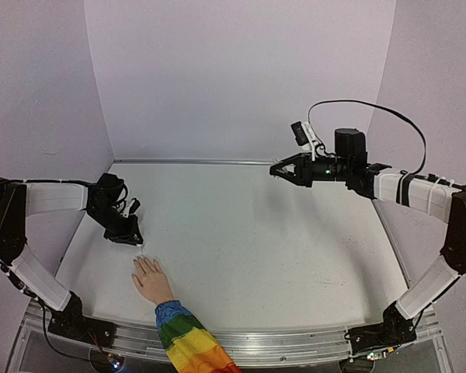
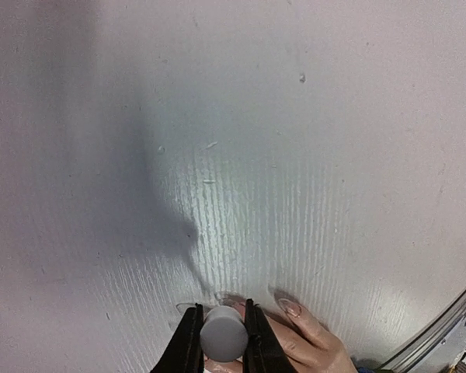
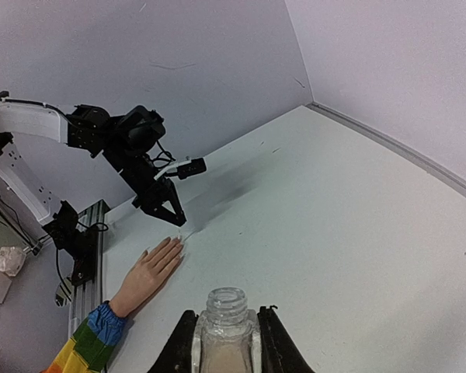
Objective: Paint the nails
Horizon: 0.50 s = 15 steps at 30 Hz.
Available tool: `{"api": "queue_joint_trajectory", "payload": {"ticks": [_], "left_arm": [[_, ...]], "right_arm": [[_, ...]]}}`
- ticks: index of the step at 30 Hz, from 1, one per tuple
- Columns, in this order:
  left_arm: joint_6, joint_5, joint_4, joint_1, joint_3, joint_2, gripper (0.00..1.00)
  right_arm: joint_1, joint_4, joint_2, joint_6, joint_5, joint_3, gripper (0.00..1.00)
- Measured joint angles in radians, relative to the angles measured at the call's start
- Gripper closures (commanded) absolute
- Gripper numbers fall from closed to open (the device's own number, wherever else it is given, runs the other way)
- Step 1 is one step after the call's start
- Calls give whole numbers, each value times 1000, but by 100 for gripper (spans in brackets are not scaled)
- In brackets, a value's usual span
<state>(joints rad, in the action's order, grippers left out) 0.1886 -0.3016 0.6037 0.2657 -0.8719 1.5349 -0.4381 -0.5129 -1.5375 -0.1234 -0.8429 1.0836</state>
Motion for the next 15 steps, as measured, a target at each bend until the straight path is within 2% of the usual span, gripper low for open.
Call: {"api": "queue_joint_trajectory", "payload": {"ticks": [6, 15], "left_arm": [[2, -8, 17, 0, -37, -74, 100], [13, -21, 34, 20, -41, -70, 100]], "right_arm": [[0, -12, 0, -6, -5, 0, 100], [0, -20, 6, -9, -6, -21, 100]]}}
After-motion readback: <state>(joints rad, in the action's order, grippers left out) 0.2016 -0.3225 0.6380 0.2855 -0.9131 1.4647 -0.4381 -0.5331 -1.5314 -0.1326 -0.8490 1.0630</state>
